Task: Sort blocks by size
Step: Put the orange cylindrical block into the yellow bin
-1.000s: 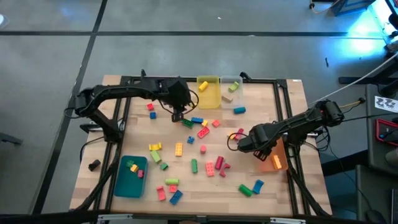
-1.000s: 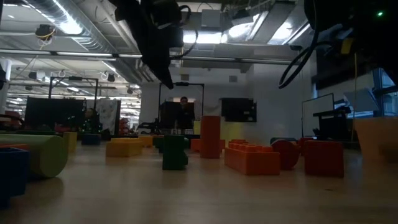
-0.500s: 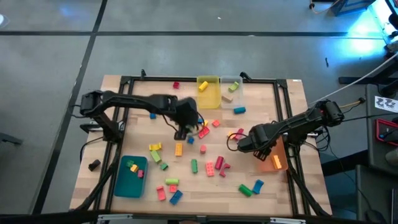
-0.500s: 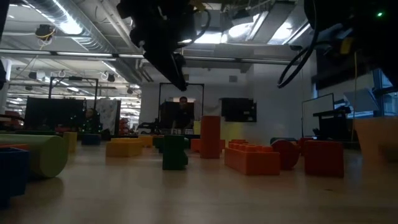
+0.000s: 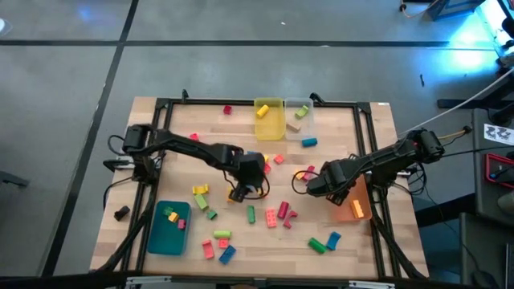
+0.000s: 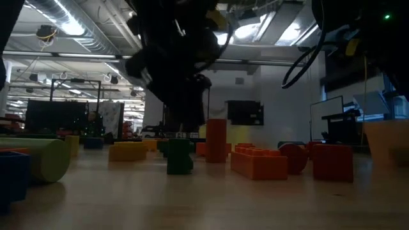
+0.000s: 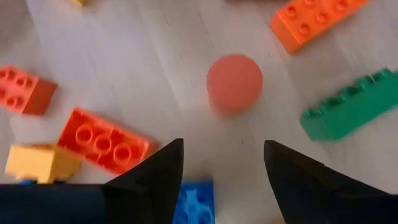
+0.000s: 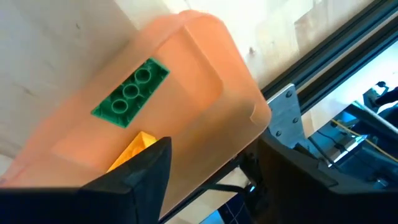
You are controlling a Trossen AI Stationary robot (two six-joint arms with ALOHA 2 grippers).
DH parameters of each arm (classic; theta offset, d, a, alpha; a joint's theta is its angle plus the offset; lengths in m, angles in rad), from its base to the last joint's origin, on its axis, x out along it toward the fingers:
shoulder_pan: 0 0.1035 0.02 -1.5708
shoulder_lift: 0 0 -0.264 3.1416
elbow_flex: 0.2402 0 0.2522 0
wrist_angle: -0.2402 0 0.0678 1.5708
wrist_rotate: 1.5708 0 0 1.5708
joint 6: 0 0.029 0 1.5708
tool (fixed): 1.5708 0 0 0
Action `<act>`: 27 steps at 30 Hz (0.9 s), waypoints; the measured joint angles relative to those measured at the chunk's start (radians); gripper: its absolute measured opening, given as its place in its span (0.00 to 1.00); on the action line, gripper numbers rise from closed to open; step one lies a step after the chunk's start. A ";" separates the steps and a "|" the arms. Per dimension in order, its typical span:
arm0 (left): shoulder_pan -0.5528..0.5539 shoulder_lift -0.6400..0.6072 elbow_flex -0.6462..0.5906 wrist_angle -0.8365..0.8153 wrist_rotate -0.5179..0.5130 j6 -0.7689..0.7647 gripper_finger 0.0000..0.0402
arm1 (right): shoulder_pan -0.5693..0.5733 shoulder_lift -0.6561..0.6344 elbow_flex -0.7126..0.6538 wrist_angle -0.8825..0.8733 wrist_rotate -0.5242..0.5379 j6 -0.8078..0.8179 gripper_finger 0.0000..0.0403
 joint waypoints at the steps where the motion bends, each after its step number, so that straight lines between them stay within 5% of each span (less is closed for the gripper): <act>1: -0.003 0.009 0.000 0.014 0.000 0.009 0.52 | 0.000 0.000 0.000 -0.001 0.005 0.000 0.59; 22: 0.003 0.112 0.000 0.216 0.195 0.046 0.52 | 0.000 0.000 0.000 0.128 0.020 -0.094 0.59; 27: 0.017 0.116 0.000 0.206 0.196 0.043 0.42 | 0.000 0.000 0.002 0.148 0.020 -0.122 0.59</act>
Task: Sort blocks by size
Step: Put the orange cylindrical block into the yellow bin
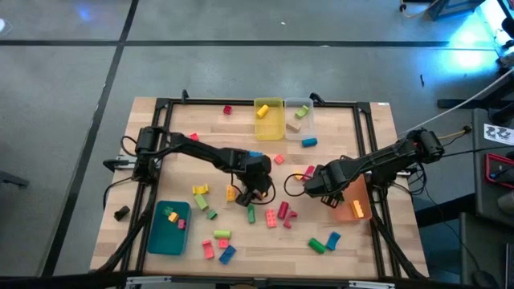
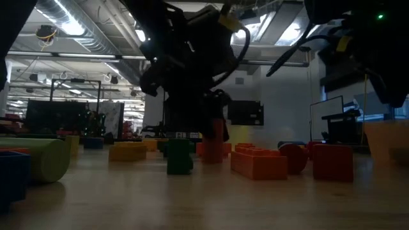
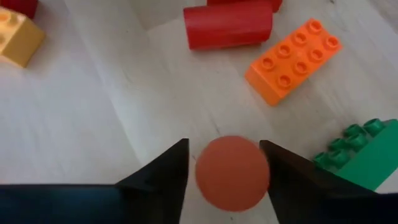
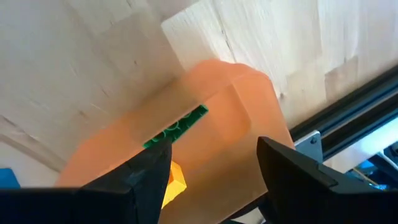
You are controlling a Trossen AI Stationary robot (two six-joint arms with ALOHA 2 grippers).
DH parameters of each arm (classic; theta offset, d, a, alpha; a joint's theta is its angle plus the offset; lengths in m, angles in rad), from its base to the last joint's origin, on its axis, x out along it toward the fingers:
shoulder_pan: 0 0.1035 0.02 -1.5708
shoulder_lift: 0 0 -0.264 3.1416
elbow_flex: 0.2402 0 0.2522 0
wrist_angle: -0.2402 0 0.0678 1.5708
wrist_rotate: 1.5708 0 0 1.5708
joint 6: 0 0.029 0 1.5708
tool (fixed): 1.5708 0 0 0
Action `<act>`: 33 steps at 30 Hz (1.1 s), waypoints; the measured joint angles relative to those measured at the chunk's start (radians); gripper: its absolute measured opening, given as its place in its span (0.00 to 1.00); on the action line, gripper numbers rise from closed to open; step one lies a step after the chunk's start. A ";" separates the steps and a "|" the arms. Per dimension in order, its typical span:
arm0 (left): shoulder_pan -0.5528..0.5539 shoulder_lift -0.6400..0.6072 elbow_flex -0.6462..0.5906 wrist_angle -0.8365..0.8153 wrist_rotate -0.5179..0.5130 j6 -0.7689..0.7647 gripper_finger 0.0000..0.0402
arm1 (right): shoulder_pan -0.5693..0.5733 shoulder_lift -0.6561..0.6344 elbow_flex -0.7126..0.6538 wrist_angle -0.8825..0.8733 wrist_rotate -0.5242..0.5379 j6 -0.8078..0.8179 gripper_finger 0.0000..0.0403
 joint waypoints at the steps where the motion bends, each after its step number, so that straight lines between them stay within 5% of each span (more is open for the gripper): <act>1: 0.004 0.000 0.000 -0.004 0.000 -0.001 0.38 | 0.000 0.000 0.000 0.002 0.000 -0.006 0.59; 4: 0.014 0.000 0.000 -0.006 0.000 -0.001 0.29 | 0.000 0.000 0.000 0.001 0.000 -0.008 0.59; 18: 0.089 -0.074 0.079 -0.010 0.000 -0.057 0.29 | 0.000 0.000 0.000 0.009 0.020 -0.084 0.59; 33: 0.326 -0.108 0.172 0.033 -0.080 -0.019 0.31 | 0.000 0.000 0.000 0.062 0.054 -0.162 0.59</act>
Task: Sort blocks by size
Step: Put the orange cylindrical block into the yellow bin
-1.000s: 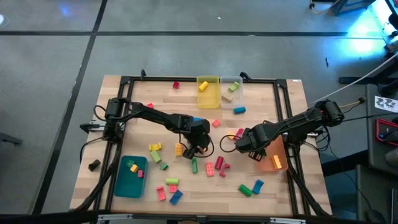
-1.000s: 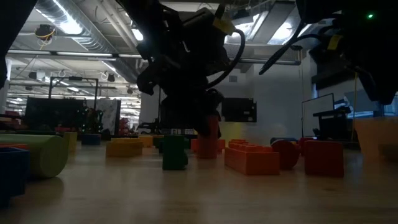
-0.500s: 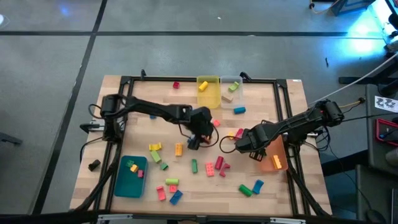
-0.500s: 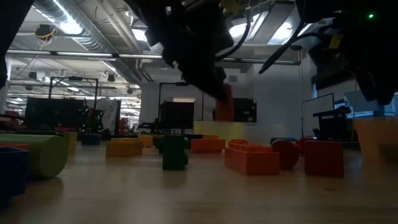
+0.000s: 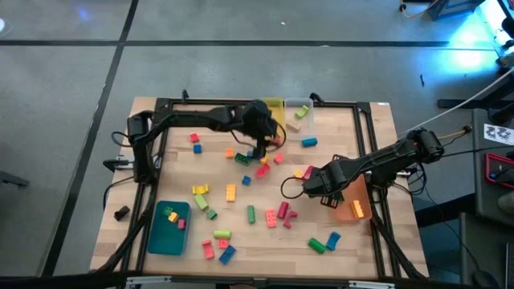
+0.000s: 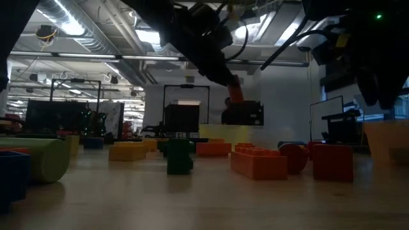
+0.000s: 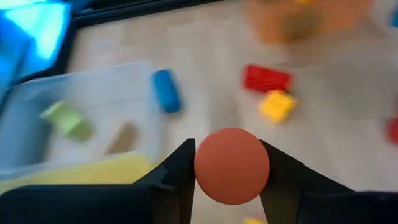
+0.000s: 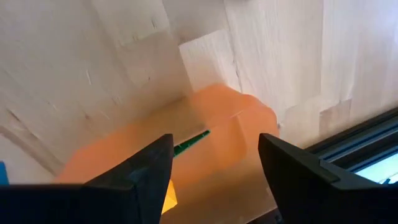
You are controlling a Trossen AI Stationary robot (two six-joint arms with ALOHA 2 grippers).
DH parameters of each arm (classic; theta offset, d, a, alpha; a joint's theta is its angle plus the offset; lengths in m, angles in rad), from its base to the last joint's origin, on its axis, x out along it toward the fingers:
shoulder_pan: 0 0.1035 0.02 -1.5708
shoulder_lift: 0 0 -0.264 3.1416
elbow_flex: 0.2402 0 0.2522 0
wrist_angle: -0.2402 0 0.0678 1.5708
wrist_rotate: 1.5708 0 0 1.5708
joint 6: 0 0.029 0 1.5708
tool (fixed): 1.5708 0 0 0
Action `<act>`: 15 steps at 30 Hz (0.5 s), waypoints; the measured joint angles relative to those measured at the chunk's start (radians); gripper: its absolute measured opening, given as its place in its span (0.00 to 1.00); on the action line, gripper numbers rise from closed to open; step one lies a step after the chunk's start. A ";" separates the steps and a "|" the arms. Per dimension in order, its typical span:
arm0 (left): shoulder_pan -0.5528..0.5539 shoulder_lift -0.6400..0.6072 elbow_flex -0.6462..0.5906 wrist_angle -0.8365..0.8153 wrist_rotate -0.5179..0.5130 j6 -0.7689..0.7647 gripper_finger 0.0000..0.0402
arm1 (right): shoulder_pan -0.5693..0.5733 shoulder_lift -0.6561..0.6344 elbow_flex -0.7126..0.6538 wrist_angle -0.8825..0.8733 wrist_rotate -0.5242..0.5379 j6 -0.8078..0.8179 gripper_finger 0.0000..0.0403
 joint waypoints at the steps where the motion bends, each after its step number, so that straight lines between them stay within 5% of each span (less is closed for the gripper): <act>1: 0.019 0.000 0.000 0.007 -0.004 -0.001 0.31 | 0.000 0.000 0.000 0.001 0.006 -0.004 0.59; 15: 0.180 0.054 0.001 0.062 -0.026 0.040 0.36 | 0.000 0.000 -0.001 0.227 0.159 -0.311 0.59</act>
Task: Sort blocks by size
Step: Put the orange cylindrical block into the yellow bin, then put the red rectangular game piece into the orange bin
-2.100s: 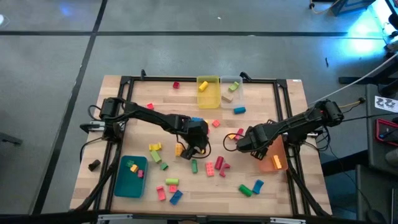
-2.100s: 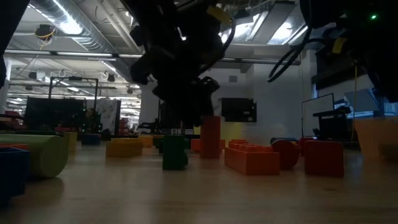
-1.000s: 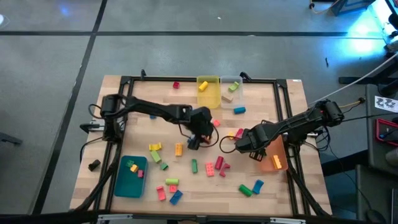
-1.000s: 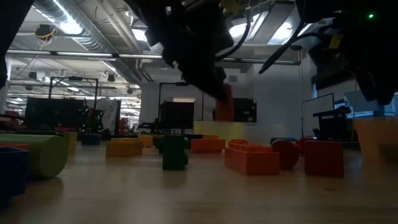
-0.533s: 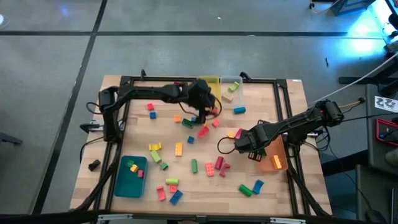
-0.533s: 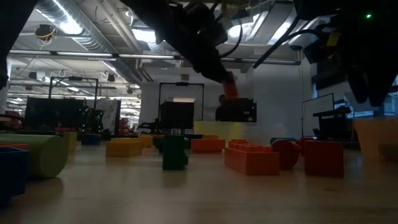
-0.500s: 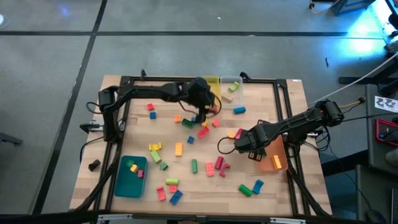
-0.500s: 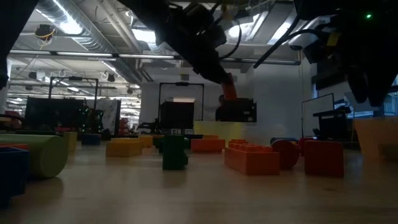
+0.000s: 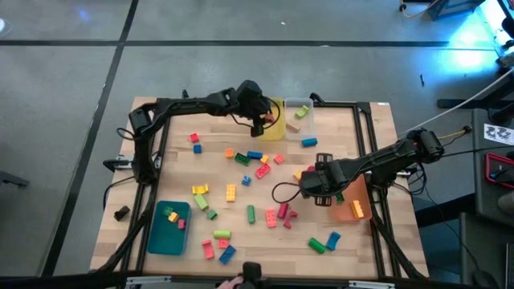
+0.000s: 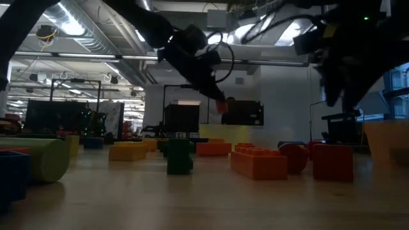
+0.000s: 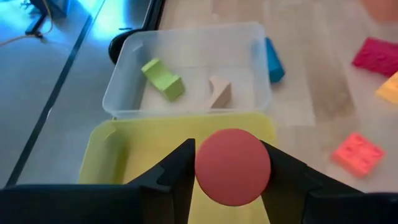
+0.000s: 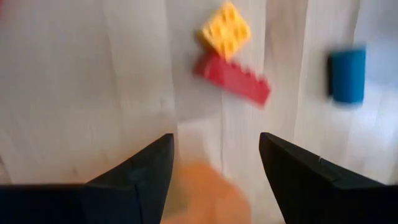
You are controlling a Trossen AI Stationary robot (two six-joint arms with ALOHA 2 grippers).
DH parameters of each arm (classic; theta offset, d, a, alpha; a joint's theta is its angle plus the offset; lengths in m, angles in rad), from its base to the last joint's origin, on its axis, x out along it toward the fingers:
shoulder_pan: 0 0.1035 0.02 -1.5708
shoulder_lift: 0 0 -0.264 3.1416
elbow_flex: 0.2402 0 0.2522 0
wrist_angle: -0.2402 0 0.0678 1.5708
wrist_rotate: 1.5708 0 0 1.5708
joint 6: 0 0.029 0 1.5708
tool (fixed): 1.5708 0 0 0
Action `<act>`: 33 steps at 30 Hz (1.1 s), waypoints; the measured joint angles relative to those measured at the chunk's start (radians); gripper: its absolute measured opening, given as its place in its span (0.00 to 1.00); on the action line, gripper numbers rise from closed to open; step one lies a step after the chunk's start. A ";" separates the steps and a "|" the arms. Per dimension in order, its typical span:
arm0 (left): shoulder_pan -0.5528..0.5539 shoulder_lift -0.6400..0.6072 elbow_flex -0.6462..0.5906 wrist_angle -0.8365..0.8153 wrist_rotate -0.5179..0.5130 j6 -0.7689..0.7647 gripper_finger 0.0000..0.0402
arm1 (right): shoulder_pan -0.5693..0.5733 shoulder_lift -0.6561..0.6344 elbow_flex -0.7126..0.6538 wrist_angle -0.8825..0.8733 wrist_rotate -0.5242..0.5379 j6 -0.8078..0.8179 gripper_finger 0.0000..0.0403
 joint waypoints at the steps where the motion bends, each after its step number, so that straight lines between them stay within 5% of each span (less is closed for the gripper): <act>1: 0.003 0.010 0.000 0.018 0.000 0.000 0.36 | 0.000 0.000 0.000 0.022 0.005 -0.037 0.59; 13: 0.000 0.060 -0.001 0.060 -0.129 -0.095 0.40 | -0.095 0.000 -0.001 0.085 0.003 -0.268 0.59; 33: -0.050 -0.012 -0.001 -0.140 -0.126 -0.128 0.40 | -0.270 0.078 -0.002 0.127 -0.156 -0.606 0.59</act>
